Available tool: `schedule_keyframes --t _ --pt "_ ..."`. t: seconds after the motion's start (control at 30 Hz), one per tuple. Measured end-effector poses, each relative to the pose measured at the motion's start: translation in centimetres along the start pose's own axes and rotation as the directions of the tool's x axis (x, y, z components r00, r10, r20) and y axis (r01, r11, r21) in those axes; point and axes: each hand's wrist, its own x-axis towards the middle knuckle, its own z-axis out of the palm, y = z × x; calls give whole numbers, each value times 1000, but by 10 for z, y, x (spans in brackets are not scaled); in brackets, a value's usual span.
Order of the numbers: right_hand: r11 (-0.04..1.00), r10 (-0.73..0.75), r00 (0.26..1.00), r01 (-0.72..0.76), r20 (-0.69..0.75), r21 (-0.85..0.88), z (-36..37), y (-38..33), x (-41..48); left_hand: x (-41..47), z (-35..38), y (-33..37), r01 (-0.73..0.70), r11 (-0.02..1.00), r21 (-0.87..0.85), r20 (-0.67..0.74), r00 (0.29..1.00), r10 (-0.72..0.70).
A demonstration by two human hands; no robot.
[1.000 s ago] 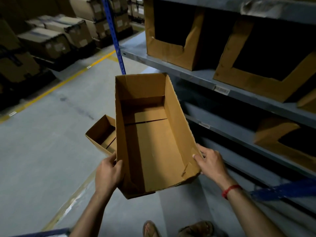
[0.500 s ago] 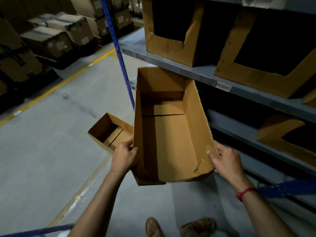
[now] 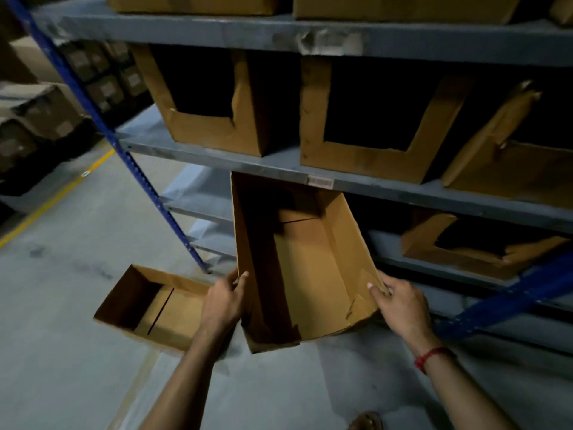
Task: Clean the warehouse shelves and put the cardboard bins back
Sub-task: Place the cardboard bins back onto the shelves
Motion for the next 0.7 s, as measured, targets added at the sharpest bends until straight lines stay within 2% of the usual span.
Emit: schedule_keyframes --t 0.13,0.3,0.4,0.7 --pt "998 44 997 -47 -62 -49 -8 25 30 24 25 21 51 964 -262 153 988 -10" --pt "994 66 994 -74 -89 -81 -18 42 63 40 56 39 21 949 -315 256 965 64" --pt "995 78 990 -84 -116 -51 -26 41 78 49 68 49 17 934 -358 259 962 82" --pt "987 122 975 -139 -185 -83 -34 34 116 117 89 72 -64 964 -258 290 947 141"
